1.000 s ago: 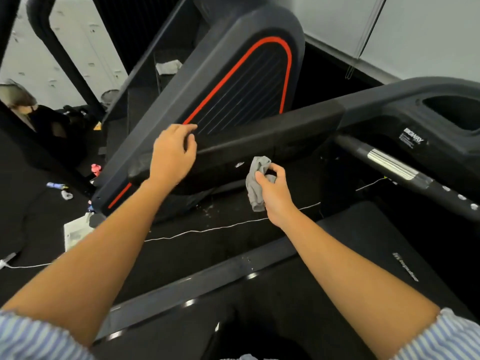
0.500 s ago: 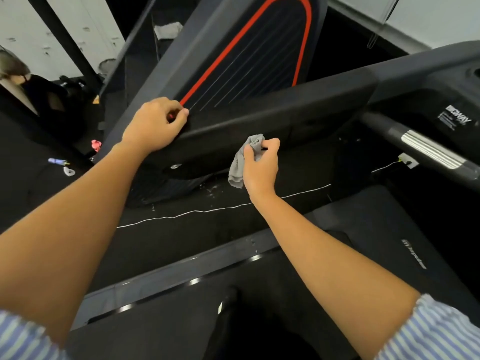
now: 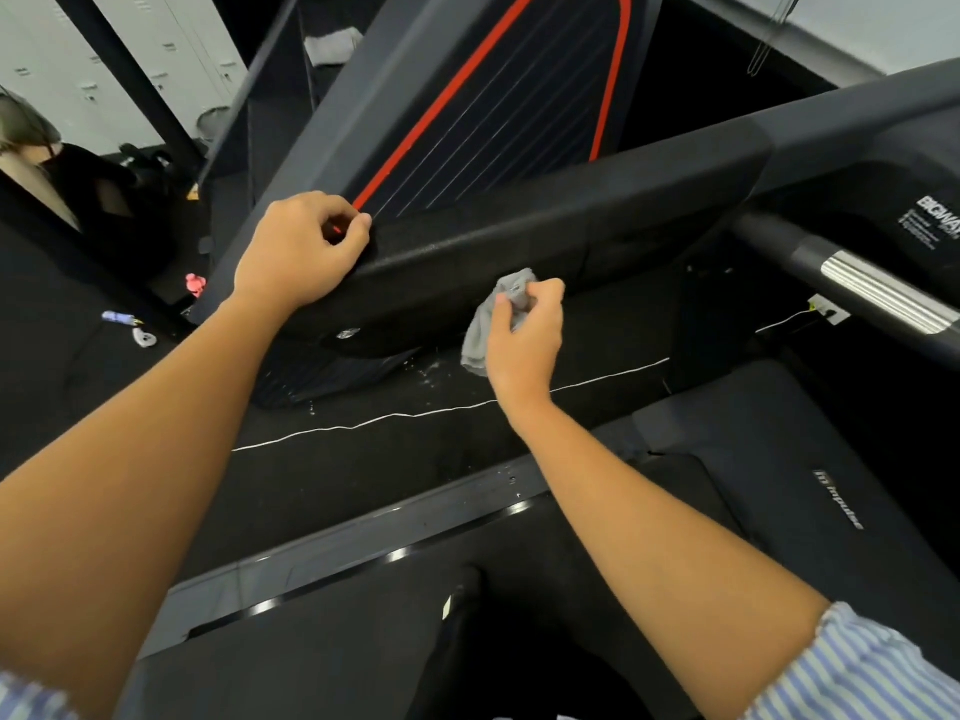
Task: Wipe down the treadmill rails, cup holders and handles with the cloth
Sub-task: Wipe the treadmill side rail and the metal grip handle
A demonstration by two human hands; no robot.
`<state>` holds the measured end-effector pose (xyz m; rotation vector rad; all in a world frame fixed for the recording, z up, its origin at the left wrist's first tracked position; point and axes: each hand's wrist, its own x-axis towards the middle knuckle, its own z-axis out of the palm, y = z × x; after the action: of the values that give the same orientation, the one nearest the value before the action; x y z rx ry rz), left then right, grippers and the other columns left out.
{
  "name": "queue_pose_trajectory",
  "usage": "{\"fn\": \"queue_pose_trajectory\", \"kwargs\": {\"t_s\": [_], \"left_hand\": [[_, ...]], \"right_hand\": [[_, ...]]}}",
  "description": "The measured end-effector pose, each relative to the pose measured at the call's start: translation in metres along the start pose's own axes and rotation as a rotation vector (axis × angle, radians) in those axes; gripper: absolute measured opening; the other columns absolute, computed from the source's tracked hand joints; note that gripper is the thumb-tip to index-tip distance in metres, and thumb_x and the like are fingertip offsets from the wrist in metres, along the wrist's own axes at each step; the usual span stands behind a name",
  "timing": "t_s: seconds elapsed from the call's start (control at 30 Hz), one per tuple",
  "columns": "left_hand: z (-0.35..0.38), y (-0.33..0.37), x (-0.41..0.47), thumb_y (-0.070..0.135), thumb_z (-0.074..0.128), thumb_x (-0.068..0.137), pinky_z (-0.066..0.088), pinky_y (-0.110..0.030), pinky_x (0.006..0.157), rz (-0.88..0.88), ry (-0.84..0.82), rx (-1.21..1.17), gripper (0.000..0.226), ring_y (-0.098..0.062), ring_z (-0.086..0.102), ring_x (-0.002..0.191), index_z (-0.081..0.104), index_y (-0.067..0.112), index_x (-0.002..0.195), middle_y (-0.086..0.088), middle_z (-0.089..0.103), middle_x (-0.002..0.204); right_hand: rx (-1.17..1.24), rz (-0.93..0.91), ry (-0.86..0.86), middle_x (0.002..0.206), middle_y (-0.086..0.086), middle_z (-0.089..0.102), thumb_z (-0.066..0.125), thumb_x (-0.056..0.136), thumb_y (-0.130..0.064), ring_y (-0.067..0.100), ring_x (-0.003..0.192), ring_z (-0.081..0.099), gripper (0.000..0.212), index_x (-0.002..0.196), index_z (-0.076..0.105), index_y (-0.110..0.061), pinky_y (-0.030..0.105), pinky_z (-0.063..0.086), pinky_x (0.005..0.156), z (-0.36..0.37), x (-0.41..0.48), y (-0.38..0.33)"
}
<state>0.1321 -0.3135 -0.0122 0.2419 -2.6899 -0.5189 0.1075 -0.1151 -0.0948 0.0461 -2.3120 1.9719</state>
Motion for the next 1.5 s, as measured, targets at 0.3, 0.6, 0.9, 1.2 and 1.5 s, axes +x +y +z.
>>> {"fn": "queue_pose_trajectory", "kwargs": {"t_s": [0.3,0.6,0.9,1.2,1.5], "left_hand": [[0.0,0.0,-0.001,0.032,0.051,0.092,0.042,-0.028,0.075,-0.02,0.012,-0.026,0.029,-0.014,0.055,0.08,0.068,0.009,0.097,-0.009,0.066,0.093],[0.0,0.001,0.0,0.033,0.05,0.092,0.043,-0.029,0.074,-0.049,-0.012,-0.022,0.029,-0.015,0.055,0.08,0.067,0.01,0.096,-0.007,0.065,0.092],[-0.001,0.002,-0.001,0.034,0.05,0.092,0.049,-0.035,0.078,-0.075,-0.022,-0.046,0.028,-0.018,0.059,0.085,0.068,0.012,0.096,-0.004,0.065,0.092],[0.001,0.002,0.0,0.033,0.051,0.092,0.044,-0.026,0.073,-0.064,-0.02,-0.038,0.028,-0.011,0.055,0.082,0.067,0.012,0.099,-0.003,0.064,0.093],[0.0,0.001,-0.001,0.034,0.051,0.092,0.046,-0.028,0.074,-0.068,-0.023,-0.048,0.029,-0.013,0.056,0.083,0.067,0.012,0.099,-0.003,0.064,0.092]], "right_hand": [[0.004,-0.039,-0.02,0.098,0.009,0.057,0.055,0.091,-0.011,0.015,0.087,0.058,0.012,0.092,0.044,-0.014,0.012,0.045,0.071,-0.004,0.0,0.006],[-0.025,-0.021,-0.064,0.106,0.012,0.054,0.054,0.093,-0.014,0.007,0.087,0.055,0.015,0.103,0.047,-0.007,0.006,0.046,0.07,0.009,-0.014,0.007],[-0.381,-0.66,-0.499,0.111,0.01,0.051,0.047,0.093,-0.025,0.021,0.091,0.056,0.028,0.117,0.056,-0.015,0.035,0.054,0.074,0.026,-0.058,0.004],[-0.533,-1.052,-0.455,0.112,0.006,0.036,0.046,0.084,-0.008,0.023,0.093,0.041,0.036,0.114,0.064,-0.014,0.033,0.047,0.067,0.06,-0.038,-0.005],[-0.603,-1.046,-0.402,0.103,0.008,0.055,0.054,0.081,-0.002,0.026,0.082,0.053,0.029,0.104,0.068,-0.013,0.035,0.046,0.06,0.046,-0.038,0.014]]}}
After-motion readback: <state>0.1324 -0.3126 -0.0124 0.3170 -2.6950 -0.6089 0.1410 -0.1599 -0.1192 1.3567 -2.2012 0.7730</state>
